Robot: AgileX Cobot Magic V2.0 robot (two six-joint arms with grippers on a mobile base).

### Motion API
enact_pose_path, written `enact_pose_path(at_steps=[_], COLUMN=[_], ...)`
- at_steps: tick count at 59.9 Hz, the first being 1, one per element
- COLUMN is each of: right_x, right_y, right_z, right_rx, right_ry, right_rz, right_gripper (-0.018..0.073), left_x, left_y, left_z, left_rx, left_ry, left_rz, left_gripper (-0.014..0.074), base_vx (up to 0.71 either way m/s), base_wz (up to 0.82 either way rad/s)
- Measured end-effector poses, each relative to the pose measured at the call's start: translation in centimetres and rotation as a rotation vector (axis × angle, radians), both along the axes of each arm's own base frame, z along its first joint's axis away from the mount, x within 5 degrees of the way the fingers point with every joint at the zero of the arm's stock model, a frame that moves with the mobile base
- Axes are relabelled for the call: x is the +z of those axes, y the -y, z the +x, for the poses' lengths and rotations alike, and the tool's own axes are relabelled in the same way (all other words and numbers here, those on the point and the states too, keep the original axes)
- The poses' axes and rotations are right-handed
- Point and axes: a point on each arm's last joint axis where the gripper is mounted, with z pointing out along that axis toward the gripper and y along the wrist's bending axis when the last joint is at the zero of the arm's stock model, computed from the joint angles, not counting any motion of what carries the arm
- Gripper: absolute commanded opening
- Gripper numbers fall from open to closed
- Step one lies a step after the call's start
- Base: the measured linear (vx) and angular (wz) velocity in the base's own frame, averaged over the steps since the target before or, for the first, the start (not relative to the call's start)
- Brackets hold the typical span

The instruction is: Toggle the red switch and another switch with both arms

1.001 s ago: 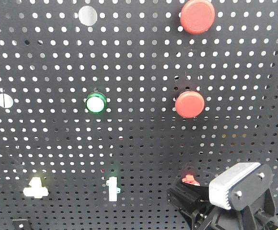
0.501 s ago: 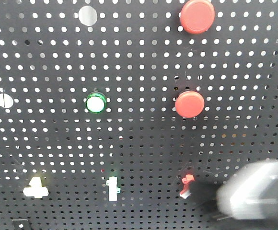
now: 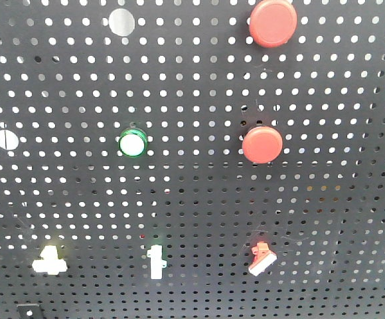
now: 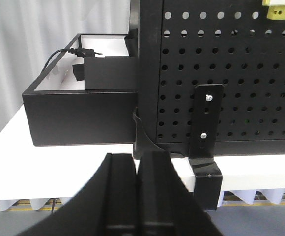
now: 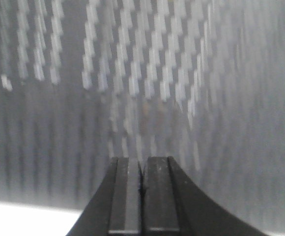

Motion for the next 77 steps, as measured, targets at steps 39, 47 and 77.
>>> enact_pose_path(at_steps=[39, 47, 77], right_x=[-2.0, -2.0, -2.0], right_y=[0.0, 0.0, 0.0], right_z=[0.0, 0.0, 0.0], right_rx=[-0.005, -0.005, -0.005], right_ry=[-0.063, -0.063, -0.063], right_rz=[0.038, 0.038, 0.038], right_gripper=[-0.0006, -0.0006, -0.0006], left_x=[0.0, 0.0, 0.0], left_y=[0.0, 0.0, 0.0], left_z=[0.0, 0.0, 0.0], left_rx=[0.000, 0.000, 0.000], left_ry=[-0.003, -0.003, -0.003], left_rz=[0.000, 0.000, 0.000], left_gripper=[0.0002, 0.0002, 0.0002], base_vx=[0.00, 0.00, 0.00], base_wz=[0.00, 0.00, 0.00])
